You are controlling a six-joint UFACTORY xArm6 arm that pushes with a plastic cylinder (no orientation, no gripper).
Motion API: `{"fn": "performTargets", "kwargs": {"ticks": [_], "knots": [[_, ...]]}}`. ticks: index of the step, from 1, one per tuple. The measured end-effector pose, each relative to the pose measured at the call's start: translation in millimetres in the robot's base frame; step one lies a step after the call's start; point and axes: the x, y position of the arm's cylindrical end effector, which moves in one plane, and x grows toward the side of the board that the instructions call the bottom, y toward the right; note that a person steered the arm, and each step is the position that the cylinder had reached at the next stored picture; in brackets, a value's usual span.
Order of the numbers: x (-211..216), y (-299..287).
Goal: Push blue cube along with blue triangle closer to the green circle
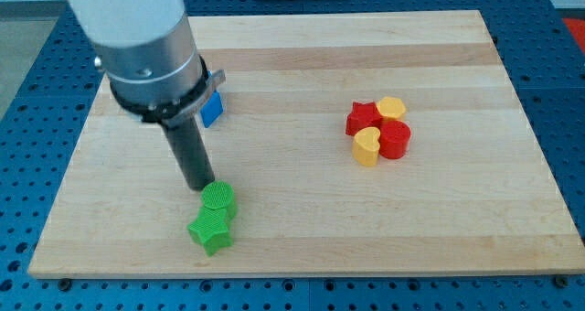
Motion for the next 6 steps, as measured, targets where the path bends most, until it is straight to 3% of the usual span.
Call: {"fn": "performTargets", "kwargs": {"ticks": [2, 3, 4, 6], "knots": [[-93, -73], [-155, -63], [-174, -41], [-122, -11]]}}
